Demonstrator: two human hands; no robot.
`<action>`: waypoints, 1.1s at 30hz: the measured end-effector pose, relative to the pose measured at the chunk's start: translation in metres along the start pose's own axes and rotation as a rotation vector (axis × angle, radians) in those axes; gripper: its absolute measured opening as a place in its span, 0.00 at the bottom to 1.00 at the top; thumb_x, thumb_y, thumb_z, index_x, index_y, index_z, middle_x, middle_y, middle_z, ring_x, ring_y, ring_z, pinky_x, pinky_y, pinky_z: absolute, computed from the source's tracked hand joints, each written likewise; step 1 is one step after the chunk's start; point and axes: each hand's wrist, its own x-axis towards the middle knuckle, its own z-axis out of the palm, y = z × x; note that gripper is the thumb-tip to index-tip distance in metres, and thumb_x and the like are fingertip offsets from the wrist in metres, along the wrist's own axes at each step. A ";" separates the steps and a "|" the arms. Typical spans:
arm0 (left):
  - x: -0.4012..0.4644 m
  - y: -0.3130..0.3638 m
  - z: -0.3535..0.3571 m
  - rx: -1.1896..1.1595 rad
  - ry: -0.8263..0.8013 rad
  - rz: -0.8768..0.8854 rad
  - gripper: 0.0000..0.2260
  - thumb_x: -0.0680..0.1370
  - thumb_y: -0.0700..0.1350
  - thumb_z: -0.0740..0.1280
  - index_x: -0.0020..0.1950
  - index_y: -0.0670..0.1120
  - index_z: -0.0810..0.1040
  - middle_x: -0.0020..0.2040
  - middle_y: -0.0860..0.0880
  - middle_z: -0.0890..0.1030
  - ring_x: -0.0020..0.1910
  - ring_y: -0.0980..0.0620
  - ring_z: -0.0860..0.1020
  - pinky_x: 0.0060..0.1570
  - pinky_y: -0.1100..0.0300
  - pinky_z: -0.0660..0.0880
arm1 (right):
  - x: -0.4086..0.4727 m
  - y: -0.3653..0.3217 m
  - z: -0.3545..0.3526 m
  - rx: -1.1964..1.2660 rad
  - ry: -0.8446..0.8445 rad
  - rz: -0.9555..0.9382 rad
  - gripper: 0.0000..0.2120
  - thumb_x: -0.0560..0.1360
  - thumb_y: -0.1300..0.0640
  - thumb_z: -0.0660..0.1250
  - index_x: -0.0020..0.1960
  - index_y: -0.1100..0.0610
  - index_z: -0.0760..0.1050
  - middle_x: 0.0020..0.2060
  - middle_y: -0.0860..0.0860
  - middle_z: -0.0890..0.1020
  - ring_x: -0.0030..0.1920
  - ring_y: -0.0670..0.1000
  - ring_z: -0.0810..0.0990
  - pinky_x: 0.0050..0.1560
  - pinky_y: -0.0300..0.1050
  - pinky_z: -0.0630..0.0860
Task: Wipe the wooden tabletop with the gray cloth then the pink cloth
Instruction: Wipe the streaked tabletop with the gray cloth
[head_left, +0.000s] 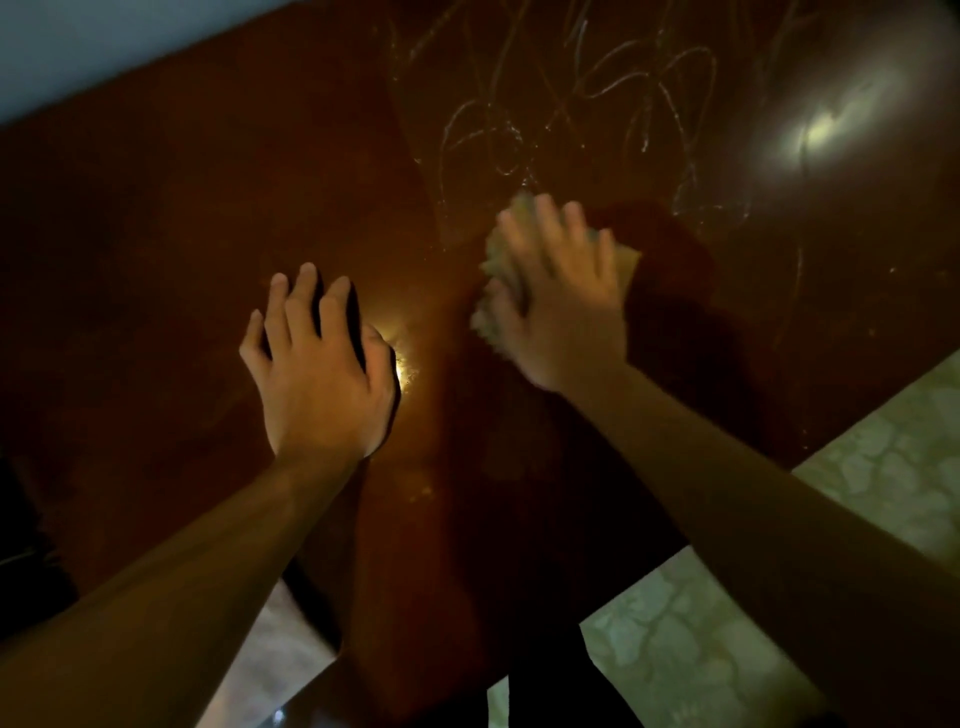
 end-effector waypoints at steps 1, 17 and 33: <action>0.000 0.001 -0.001 -0.002 -0.006 -0.005 0.23 0.83 0.53 0.54 0.75 0.44 0.67 0.78 0.40 0.65 0.79 0.41 0.58 0.75 0.39 0.54 | 0.007 0.015 -0.004 -0.019 0.010 0.060 0.30 0.83 0.40 0.50 0.83 0.49 0.57 0.82 0.55 0.58 0.82 0.60 0.54 0.80 0.62 0.49; 0.000 0.001 -0.001 0.009 -0.011 -0.035 0.22 0.83 0.51 0.55 0.75 0.44 0.67 0.78 0.41 0.65 0.79 0.42 0.58 0.75 0.41 0.54 | 0.006 -0.047 0.008 0.046 -0.035 -0.177 0.31 0.83 0.40 0.53 0.83 0.50 0.59 0.82 0.56 0.58 0.82 0.60 0.54 0.80 0.64 0.50; -0.001 0.004 -0.004 0.026 -0.041 -0.063 0.23 0.83 0.52 0.54 0.75 0.44 0.67 0.78 0.42 0.65 0.80 0.44 0.57 0.76 0.43 0.52 | 0.002 -0.076 0.009 0.083 0.016 -0.031 0.30 0.83 0.41 0.55 0.81 0.53 0.62 0.81 0.59 0.61 0.82 0.62 0.56 0.79 0.66 0.52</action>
